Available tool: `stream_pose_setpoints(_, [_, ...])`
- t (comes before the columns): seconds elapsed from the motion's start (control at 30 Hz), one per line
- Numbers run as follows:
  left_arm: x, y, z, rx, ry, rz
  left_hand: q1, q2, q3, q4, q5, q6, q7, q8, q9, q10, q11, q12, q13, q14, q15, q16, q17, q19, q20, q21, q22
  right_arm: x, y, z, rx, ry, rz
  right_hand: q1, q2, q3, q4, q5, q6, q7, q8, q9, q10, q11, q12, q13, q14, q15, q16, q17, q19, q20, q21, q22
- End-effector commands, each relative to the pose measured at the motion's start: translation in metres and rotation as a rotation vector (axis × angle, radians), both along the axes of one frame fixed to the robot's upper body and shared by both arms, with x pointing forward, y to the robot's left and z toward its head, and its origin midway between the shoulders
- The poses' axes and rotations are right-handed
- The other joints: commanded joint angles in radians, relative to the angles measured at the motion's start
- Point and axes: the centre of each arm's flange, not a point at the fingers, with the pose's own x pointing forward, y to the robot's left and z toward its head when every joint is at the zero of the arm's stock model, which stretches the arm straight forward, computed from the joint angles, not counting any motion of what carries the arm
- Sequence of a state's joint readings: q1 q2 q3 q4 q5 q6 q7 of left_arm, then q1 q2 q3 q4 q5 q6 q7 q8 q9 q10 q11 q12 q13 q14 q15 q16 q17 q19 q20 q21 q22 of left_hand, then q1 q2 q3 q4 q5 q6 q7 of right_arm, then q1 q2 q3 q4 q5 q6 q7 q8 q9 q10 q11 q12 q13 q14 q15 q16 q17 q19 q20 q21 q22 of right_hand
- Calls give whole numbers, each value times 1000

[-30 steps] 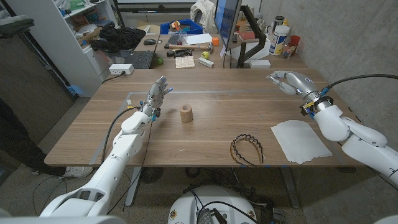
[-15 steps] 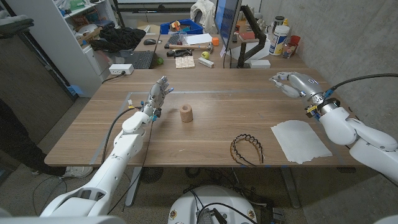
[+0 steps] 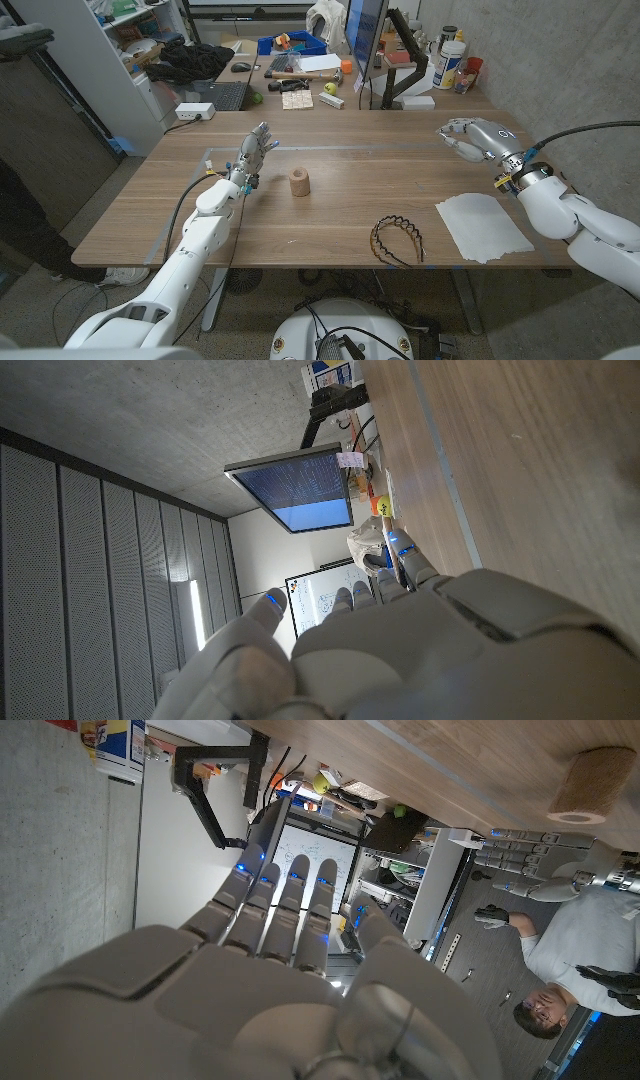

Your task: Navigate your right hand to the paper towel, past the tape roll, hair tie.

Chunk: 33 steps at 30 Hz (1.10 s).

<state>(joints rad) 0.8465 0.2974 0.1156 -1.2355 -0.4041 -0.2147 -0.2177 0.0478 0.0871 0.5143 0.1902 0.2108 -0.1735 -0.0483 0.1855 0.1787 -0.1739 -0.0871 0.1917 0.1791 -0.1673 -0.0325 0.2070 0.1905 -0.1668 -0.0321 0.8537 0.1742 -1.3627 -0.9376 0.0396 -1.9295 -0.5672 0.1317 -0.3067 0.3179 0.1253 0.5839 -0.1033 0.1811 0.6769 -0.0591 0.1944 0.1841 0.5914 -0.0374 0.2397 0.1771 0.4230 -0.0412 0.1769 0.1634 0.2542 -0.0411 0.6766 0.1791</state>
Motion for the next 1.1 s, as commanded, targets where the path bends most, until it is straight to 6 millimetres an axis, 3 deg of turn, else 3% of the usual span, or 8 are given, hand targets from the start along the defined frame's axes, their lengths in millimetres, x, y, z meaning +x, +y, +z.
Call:
stream_pose_setpoints(0.03, [-1,2,1,-1,-5,1,-7,91,7,-4,7,-156,-4,4,4,-161,-8,4,2,-276,-57,1,4,-298,-107,-6,6,-5,-2,-5,-15,-4,-38,15,-1,4,-7,3,-2,0,0,1,2,-1,-4,1,-6,-82,-5,2,-4,-62,-4,3])
stream_pose_setpoints(1.1, [-1,1,-2,8,11,-19,-9,89,8,-4,7,-152,-5,5,4,-162,-6,3,2,-273,-51,1,4,-292,-100,-12,6,-4,-8,-23,-30,44,-123,16,-6,14,-18,3,11,-3,0,2,12,-5,-11,2,4,-85,0,3,1,-64,-8,3])
